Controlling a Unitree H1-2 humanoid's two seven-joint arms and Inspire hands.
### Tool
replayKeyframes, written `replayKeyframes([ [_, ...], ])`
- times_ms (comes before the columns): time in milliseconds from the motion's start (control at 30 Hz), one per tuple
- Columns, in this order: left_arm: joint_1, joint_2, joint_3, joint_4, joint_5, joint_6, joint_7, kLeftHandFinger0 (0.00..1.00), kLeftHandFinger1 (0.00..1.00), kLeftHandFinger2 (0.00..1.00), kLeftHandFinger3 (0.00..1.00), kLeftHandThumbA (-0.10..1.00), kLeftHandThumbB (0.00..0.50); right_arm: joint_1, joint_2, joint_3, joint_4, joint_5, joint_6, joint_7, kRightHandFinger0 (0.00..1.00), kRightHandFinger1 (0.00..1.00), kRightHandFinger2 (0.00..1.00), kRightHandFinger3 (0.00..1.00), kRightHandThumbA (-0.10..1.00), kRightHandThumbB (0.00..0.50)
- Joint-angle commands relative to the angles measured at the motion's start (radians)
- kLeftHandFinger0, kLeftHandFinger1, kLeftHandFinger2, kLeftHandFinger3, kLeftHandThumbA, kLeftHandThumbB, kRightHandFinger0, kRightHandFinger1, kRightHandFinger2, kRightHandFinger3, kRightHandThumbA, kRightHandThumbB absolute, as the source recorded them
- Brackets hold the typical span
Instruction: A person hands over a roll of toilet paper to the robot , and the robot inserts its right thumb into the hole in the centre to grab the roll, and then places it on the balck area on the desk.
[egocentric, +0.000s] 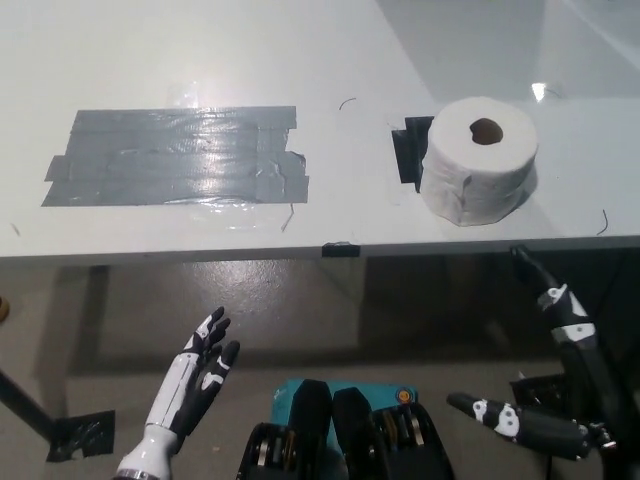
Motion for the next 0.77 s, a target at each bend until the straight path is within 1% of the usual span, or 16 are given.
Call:
replayKeyframes([
  [0, 0.012, 0.010, -0.003, -0.054, -0.009, -0.031, -0.011, 1.00, 1.00, 1.00, 1.00, 0.88, 0.113, -0.016, 0.007, -0.010, 0.103, -0.023, -0.097, -0.045, 1.00, 1.00, 1.00, 1.00, 1.00, 0.282],
  [100, 0.023, 0.009, -0.005, -0.056, -0.016, -0.031, -0.013, 1.00, 1.00, 1.00, 1.00, 0.88, 0.122, -0.023, 0.009, -0.013, 0.179, 0.002, -0.098, -0.044, 1.00, 1.00, 1.00, 1.00, 1.00, 0.284],
  [133, 0.027, 0.009, -0.005, -0.055, -0.019, -0.037, -0.014, 1.00, 1.00, 1.00, 1.00, 0.88, 0.123, -0.024, 0.010, -0.013, 0.209, 0.016, -0.100, -0.042, 1.00, 1.00, 1.00, 1.00, 1.00, 0.274],
  [167, 0.031, 0.009, -0.005, -0.058, -0.019, -0.038, -0.014, 1.00, 1.00, 1.00, 1.00, 0.88, 0.122, -0.024, 0.011, -0.012, 0.225, 0.021, -0.095, -0.041, 1.00, 1.00, 1.00, 1.00, 1.00, 0.283],
  [200, 0.036, 0.011, -0.006, -0.061, -0.019, -0.047, -0.012, 1.00, 1.00, 1.00, 1.00, 0.88, 0.122, -0.022, 0.015, -0.012, 0.252, 0.032, -0.085, -0.040, 1.00, 1.00, 1.00, 1.00, 1.00, 0.281],
  [233, 0.041, 0.011, -0.007, -0.064, -0.016, -0.052, -0.010, 1.00, 1.00, 1.00, 1.00, 0.89, 0.132, -0.020, 0.019, -0.011, 0.273, 0.040, -0.080, -0.039, 1.00, 1.00, 1.00, 1.00, 0.99, 0.290],
  [300, 0.052, 0.013, -0.008, -0.072, -0.014, -0.053, -0.009, 1.00, 1.00, 1.00, 1.00, 0.93, 0.135, -0.012, 0.021, -0.009, 0.305, 0.054, -0.091, -0.035, 1.00, 1.00, 1.00, 1.00, 0.99, 0.294],
  [333, 0.062, 0.014, -0.008, -0.080, -0.015, -0.051, -0.009, 1.00, 1.00, 1.00, 1.00, 0.94, 0.148, -0.004, 0.022, -0.008, 0.312, 0.058, -0.089, -0.032, 1.00, 1.00, 1.00, 1.00, 0.99, 0.301],
  [367, 0.066, 0.014, -0.006, -0.085, -0.019, -0.047, -0.008, 1.00, 1.00, 1.00, 1.00, 0.94, 0.164, -0.001, 0.023, -0.007, 0.316, 0.065, -0.085, -0.029, 1.00, 1.00, 1.00, 1.00, 0.98, 0.295],
  [433, 0.078, 0.013, -0.001, -0.097, -0.026, -0.046, -0.005, 1.00, 1.00, 1.00, 1.00, 0.96, 0.172, 0.007, 0.024, -0.005, 0.328, 0.074, -0.092, -0.025, 1.00, 1.00, 1.00, 1.00, 0.97, 0.274],
  [467, 0.083, 0.014, 0.000, -0.098, -0.027, -0.051, -0.004, 1.00, 1.00, 1.00, 1.00, 0.96, 0.173, 0.012, 0.024, -0.004, 0.331, 0.077, -0.095, -0.023, 1.00, 1.00, 1.00, 1.00, 0.96, 0.272],
  [533, 0.093, 0.013, 0.003, -0.102, -0.036, -0.054, -0.005, 1.00, 1.00, 1.00, 1.00, 1.00, 0.201, 0.019, 0.024, -0.005, 0.339, 0.089, -0.095, -0.020, 1.00, 1.00, 1.00, 1.00, 0.97, 0.282],
  [567, 0.099, 0.013, 0.003, -0.104, -0.036, -0.059, -0.004, 1.00, 1.00, 1.00, 1.00, 1.00, 0.206, 0.022, 0.025, -0.006, 0.343, 0.098, -0.095, -0.018, 1.00, 1.00, 1.00, 1.00, 0.98, 0.288],
  [633, 0.120, 0.013, 0.003, -0.110, -0.030, -0.076, 0.004, 1.00, 1.00, 1.00, 1.00, 1.00, 0.196, 0.040, 0.026, -0.006, 0.355, 0.127, -0.105, -0.010, 1.00, 1.00, 1.00, 1.00, 0.99, 0.284],
  [667, 0.123, 0.013, 0.004, -0.111, -0.032, -0.079, 0.005, 1.00, 1.00, 1.00, 1.00, 1.00, 0.203, 0.042, 0.025, -0.006, 0.357, 0.128, -0.106, -0.009, 1.00, 1.00, 1.00, 1.00, 1.00, 0.292],
  [733, 0.128, 0.011, 0.007, -0.108, -0.036, -0.088, 0.007, 1.00, 1.00, 1.00, 1.00, 1.00, 0.199, 0.045, 0.023, -0.007, 0.358, 0.131, -0.104, -0.009, 1.00, 1.00, 1.00, 1.00, 1.00, 0.301],
])
